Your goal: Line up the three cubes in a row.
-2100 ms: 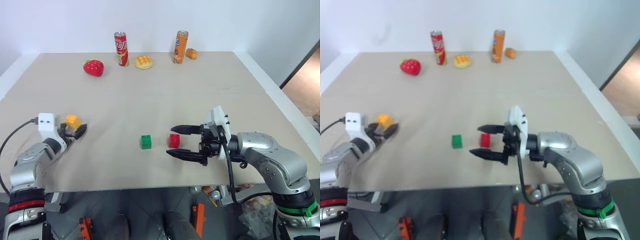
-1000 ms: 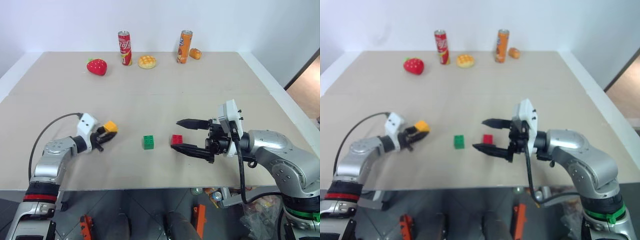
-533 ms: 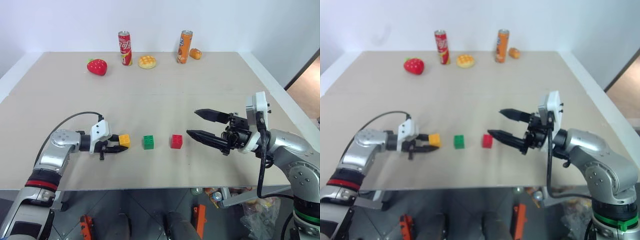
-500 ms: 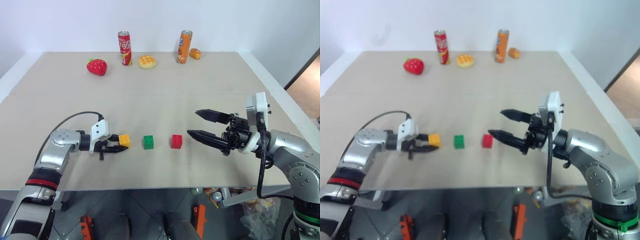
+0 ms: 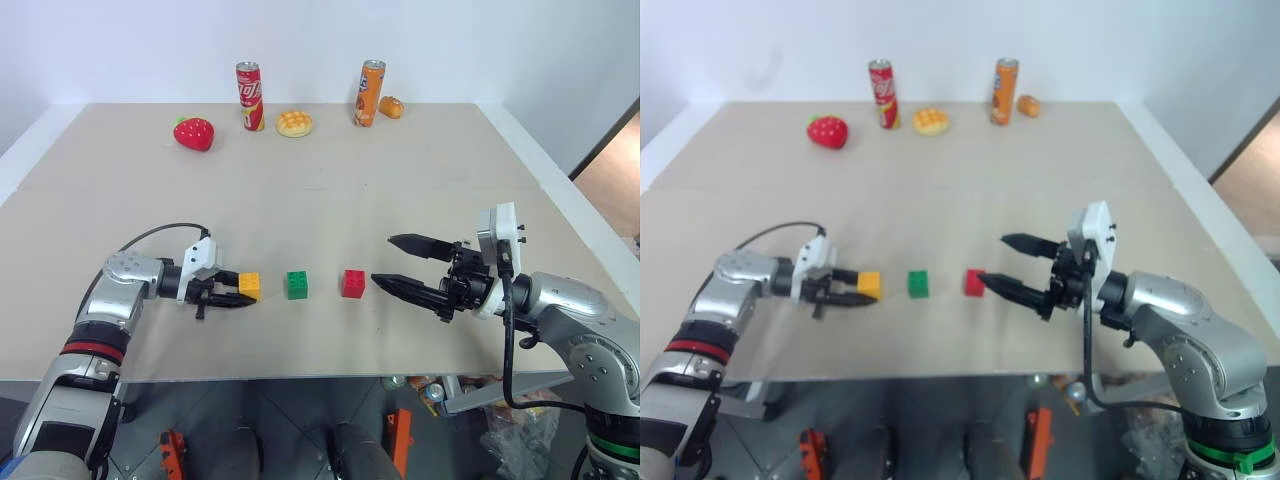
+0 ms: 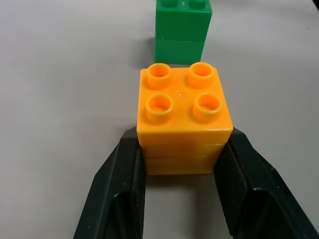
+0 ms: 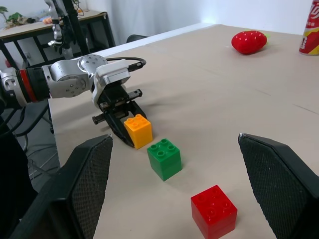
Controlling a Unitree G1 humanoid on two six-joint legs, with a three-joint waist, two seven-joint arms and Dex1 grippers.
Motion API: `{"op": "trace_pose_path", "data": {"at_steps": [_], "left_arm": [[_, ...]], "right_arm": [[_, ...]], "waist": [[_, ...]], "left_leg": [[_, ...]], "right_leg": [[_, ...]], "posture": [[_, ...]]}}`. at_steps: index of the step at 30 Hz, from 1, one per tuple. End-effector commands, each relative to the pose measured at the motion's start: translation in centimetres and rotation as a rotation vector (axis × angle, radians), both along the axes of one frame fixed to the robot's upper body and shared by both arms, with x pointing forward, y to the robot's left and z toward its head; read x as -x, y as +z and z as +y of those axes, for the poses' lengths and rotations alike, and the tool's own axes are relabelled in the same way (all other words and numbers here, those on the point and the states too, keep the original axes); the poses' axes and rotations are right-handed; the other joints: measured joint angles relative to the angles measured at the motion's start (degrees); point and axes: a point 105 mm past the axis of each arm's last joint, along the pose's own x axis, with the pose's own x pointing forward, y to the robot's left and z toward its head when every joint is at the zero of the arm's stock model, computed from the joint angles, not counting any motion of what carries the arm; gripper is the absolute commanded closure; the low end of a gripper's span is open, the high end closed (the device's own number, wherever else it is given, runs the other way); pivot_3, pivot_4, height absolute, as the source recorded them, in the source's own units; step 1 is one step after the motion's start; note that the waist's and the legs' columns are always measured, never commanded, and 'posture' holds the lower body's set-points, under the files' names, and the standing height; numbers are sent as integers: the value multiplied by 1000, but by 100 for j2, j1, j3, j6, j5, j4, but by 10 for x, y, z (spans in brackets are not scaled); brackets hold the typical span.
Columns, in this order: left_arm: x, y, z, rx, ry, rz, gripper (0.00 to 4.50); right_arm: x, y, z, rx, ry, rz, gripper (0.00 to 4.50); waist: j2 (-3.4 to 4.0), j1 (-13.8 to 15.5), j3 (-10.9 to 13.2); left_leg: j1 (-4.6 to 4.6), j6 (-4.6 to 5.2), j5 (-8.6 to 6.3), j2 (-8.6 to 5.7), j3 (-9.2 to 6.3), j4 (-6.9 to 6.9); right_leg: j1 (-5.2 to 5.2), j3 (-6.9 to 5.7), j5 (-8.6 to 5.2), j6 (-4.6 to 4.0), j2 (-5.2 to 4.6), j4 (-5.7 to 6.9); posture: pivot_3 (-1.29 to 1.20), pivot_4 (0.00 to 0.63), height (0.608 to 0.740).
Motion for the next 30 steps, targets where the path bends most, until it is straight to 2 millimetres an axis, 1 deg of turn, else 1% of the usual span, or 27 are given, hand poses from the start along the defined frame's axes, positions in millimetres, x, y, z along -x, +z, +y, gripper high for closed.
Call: {"op": "trace_pose_path", "data": {"at_steps": [1,10,12,13,15,16,17,18,20,26,30], "left_arm": [[3,-6,3,-5,-13,27,3181],[2,-16,13,-54,-10,24,3181],[1,-17,13,-67,-13,17,2171],[1,-18,13,-70,-14,16,1944],[0,-17,13,-67,-14,5,1180],[0,-15,12,-55,-13,7,905],[0,-14,12,-43,-15,4,506],[-2,-12,11,-36,-12,-17,242],[-2,-13,12,-47,-10,-4,242],[0,-16,22,-121,-8,-1,242],[-1,-17,40,-164,55,-12,242]], "right_arm": [[4,8,3,6,19,-49,342],[4,10,2,15,20,-48,342],[5,11,2,15,21,-47,342],[5,11,2,15,21,-48,342],[4,12,2,17,22,-48,342],[4,12,2,17,23,-48,342],[4,12,2,17,24,-48,342],[4,13,2,16,25,-49,342],[4,14,3,14,27,-50,342],[2,17,5,12,46,-57,342],[1,22,6,9,63,-66,342]], "waist": [[0,-1,0],[0,-16,0],[1,-20,0],[1,-19,-1],[5,-15,-3],[5,-14,-3],[5,-14,-3],[5,-14,-3],[4,-15,-3],[5,-65,-3],[5,-123,-3]], "left_leg": [[0,0,0,0,0,0],[12,0,0,6,1,1],[14,1,1,8,0,1],[15,1,1,9,0,1],[22,5,3,10,1,1],[24,12,7,9,0,1],[24,19,12,9,1,1],[24,30,19,9,1,1],[25,50,33,8,2,1],[30,70,49,11,11,1],[30,71,50,13,12,0]], "right_leg": [[0,0,0,0,0,0],[3,1,6,-10,7,4],[3,1,8,-13,9,5],[4,1,9,-14,10,5],[8,0,11,-17,11,7],[11,0,15,-19,11,8],[11,0,20,-22,11,8],[11,0,25,-27,11,8],[10,1,32,-46,10,8],[6,4,55,-59,10,7],[6,2,55,-58,11,7]], "posture": [[0,150,740],[0,150,740],[0,150,740],[0,150,740],[0,150,740],[0,150,740],[0,150,740],[0,150,740],[0,150,740],[0,150,740],[0,150,740]]}}
